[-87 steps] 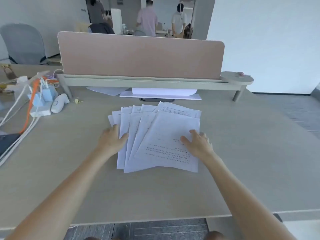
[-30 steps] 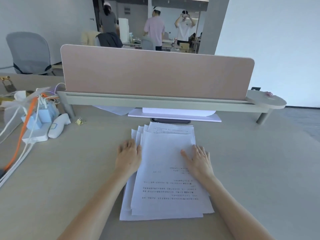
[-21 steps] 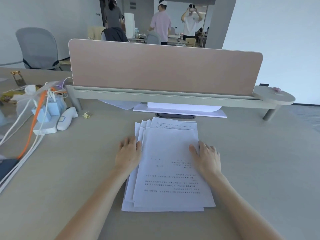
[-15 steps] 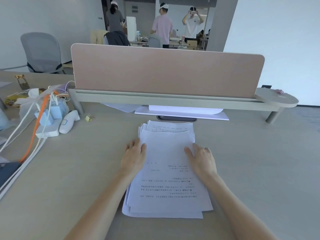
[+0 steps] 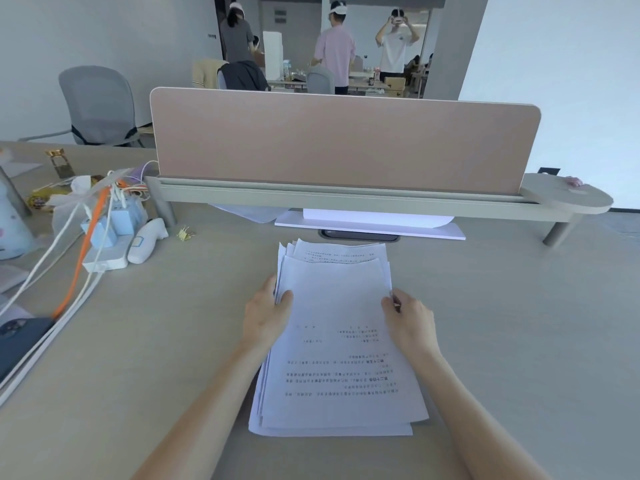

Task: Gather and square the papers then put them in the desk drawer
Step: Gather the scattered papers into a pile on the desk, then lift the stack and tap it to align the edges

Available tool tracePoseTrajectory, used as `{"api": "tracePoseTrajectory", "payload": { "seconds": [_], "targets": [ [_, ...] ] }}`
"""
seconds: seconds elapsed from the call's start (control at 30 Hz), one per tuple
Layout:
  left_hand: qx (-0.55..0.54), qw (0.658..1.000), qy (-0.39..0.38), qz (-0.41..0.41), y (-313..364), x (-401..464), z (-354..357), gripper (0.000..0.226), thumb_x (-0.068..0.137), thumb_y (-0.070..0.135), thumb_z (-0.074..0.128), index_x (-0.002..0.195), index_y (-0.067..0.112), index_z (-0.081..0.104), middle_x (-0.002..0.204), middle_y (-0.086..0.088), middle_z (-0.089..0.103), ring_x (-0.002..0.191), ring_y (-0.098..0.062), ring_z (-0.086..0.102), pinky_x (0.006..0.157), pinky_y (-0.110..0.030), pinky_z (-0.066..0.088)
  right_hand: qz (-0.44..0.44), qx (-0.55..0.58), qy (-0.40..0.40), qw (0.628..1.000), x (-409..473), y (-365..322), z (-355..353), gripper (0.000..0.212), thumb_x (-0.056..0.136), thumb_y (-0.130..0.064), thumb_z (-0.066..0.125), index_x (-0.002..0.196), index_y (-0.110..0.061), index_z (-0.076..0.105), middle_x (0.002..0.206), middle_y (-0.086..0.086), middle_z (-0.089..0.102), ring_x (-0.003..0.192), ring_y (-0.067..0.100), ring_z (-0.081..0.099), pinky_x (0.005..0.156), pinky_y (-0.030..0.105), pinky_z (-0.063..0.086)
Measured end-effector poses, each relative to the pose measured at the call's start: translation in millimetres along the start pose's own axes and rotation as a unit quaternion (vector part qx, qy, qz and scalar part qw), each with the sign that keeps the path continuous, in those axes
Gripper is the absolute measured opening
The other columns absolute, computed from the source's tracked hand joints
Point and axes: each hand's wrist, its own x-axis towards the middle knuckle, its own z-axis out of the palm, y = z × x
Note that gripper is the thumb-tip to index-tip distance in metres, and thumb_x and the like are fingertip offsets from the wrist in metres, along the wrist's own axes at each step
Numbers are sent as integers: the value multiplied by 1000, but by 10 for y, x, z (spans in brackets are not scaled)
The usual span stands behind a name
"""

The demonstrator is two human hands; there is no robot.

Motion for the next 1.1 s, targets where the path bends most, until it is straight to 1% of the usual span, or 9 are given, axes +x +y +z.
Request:
{"api": "tracePoseTrajectory", "payload": {
  "seconds": [0.13, 0.33, 0.43, 0.5, 0.6, 0.73, 0.83, 0.93, 1.1],
  "targets": [
    [-141, 986, -5, -84, 135, 19, -82, 39, 83, 25, 62, 121, 22, 56, 104, 8, 68, 91, -18, 66, 64, -28, 46, 0, 28, 1, 1000, -9, 9, 14, 24, 90, -2, 41, 69, -11, 32, 63, 9, 31, 62, 24, 25, 59, 35, 19],
    [-136, 974, -72, -166, 205, -8, -97, 31, 83, 20, 72, 111, 8, 65, 90, -1, 69, 72, -13, 64, 54, -26, 44, -5, 41, 8, 999, -80, 45, 51, 17, 84, 7, 37, 72, -5, 35, 60, 3, 29, 61, 23, 23, 58, 35, 18],
    [-133, 975, -100, -147, 179, -11, -109, 26, 86, 12, 70, 111, 6, 69, 100, -7, 74, 75, -15, 67, 57, -25, 48, 10, 65, 6, 998, -94, 59, 33, 8, 85, 5, 40, 83, 3, 48, 64, 7, 35, 64, 27, 29, 57, 35, 20],
    [-150, 975, -102, -128, 186, -3, -139, 23, 87, 11, 70, 110, 8, 69, 108, -10, 73, 77, -13, 68, 58, -22, 50, 31, 112, -1, 993, -103, 32, -27, 16, 88, -2, 45, 94, -6, 60, 69, 7, 55, 67, 31, 46, 55, 32, 32],
    [-193, 970, -107, -102, 278, -27, -208, 22, 90, 12, 67, 112, 10, 67, 104, -6, 72, 75, -6, 70, 48, -10, 48, 88, 230, -28, 969, -100, -40, -132, 25, 90, -15, 54, 109, -30, 60, 96, -9, 70, 85, 12, 66, 64, 23, 49],
    [-273, 952, -122, -61, 442, -36, -266, 32, 88, 4, 66, 120, -2, 65, 119, -22, 70, 90, -27, 73, 61, -23, 60, 170, 432, -90, 881, -36, -96, -250, 34, 81, -15, 66, 115, -10, 66, 108, 12, 77, 100, 38, 74, 88, 54, 60],
    [-319, 938, -136, -28, 611, -51, -309, 29, 87, 2, 66, 116, 0, 66, 108, -19, 74, 76, -22, 76, 60, -31, 60, 177, 518, -148, 824, -33, -165, -452, 27, 90, -5, 64, 117, -4, 68, 109, 18, 78, 92, 35, 77, 73, 45, 63],
    [-351, 926, -138, 6, 814, -101, -380, 23, 89, 2, 63, 110, 11, 67, 89, -3, 80, 74, -18, 77, 57, -30, 60, 129, 535, -137, 824, -8, -235, -639, 29, 90, -1, 62, 118, 0, 66, 111, 17, 77, 97, 35, 76, 77, 45, 62],
    [-336, 932, -116, 64, 1077, -143, -513, 26, 94, 14, 59, 117, 23, 67, 108, 5, 77, 99, -17, 73, 84, -38, 57, 18, 500, -66, 864, 39, -446, -960, 29, 89, 2, 56, 117, -3, 62, 108, 8, 77, 95, 32, 75, 85, 48, 58]
  ]
}}
